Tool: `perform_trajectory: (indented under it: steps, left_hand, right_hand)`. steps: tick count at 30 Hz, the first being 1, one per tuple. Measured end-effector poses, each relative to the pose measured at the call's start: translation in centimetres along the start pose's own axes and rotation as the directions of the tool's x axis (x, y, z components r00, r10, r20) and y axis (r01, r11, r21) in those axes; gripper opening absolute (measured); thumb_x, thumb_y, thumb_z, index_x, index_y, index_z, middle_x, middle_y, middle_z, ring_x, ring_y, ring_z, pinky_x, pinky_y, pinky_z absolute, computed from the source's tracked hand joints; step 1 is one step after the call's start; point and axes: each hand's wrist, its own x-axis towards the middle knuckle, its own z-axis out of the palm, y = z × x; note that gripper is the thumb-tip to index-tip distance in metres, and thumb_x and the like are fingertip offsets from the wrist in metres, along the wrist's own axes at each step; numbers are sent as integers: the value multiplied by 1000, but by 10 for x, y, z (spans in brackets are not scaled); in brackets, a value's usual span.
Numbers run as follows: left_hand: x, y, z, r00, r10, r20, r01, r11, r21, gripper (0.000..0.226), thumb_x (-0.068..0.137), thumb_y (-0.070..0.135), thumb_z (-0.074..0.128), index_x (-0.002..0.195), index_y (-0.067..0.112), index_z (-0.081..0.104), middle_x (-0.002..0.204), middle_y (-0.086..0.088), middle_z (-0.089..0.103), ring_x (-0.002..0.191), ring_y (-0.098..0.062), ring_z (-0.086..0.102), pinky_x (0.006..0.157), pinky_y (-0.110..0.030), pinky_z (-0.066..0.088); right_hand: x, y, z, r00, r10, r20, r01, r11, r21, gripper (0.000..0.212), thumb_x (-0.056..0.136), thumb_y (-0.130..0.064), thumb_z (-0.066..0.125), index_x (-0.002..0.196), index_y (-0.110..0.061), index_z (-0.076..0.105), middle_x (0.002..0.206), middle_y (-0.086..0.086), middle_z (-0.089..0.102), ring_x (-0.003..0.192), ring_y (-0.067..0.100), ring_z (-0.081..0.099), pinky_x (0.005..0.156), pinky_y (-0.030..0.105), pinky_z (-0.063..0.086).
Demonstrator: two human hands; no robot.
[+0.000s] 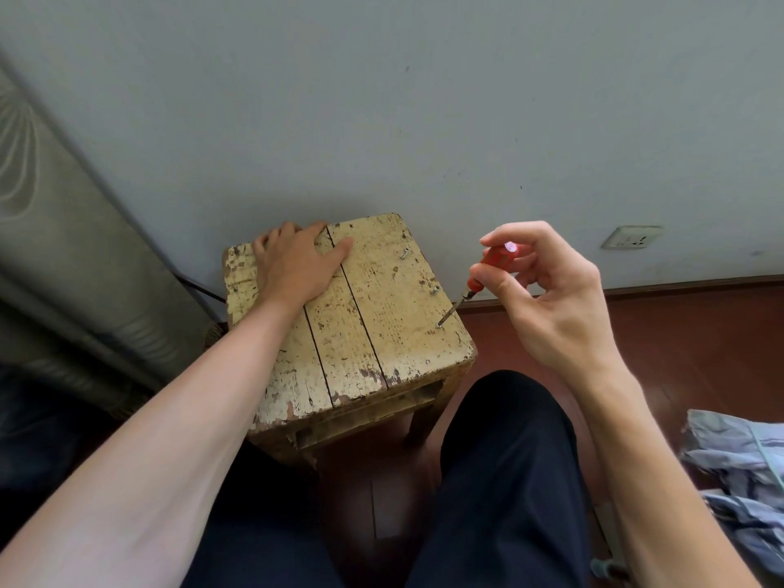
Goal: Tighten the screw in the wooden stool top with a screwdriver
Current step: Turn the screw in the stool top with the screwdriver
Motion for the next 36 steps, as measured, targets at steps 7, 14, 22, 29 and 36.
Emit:
perform_trajectory:
  steps: [7,14,22,29,36]
  left_hand:
    - [0,0,0,1000,-3,4,3,1000,6,81,87,87,30,148,37,48,141,-9,54,134,-32,43,114,-47,24]
    - [0,1,0,1000,0,-1,0,1000,4,81,88,87,30,149,37,47,142,-8,54,134,-31,43,113,-46,25]
    - [-1,1,1,1000,3,-4,-3,1000,7,81,88,86,30,149,36,48,140,-8,55,133,-31,44,112,-45,26]
    - [-1,1,0,1000,8,-4,-8,1000,4,80,89,85,30,149,35,48,142,-8,54,134,-31,44,113,-45,25]
    - [0,0,0,1000,5,0,-5,1000,11,81,89,86,29,149,35,48,143,-9,54,135,-31,44,114,-46,24]
  right_hand:
    - [0,1,-13,985,-30,169,31,1000,-2,42,102,-14,75,138,-37,71,121,-12,77,111,17,78,93,41,61]
    - [1,1,-12,975,-29,219,11,997,80,38,104,-11,68,133,-35,70,118,-6,76,108,24,79,96,47,62]
    - [1,-2,-2,997,4,71,-6,1000,16,36,94,-22,83,120,-43,69,105,-10,75,100,17,77,84,45,61]
    - [2,-1,-12,976,-47,215,48,999,2,43,103,-5,72,134,-36,73,126,-11,74,106,19,78,93,38,61]
    - [5,-1,-15,949,-17,316,-21,993,118,34,105,-8,67,128,-32,74,118,-4,77,111,23,78,101,34,61]
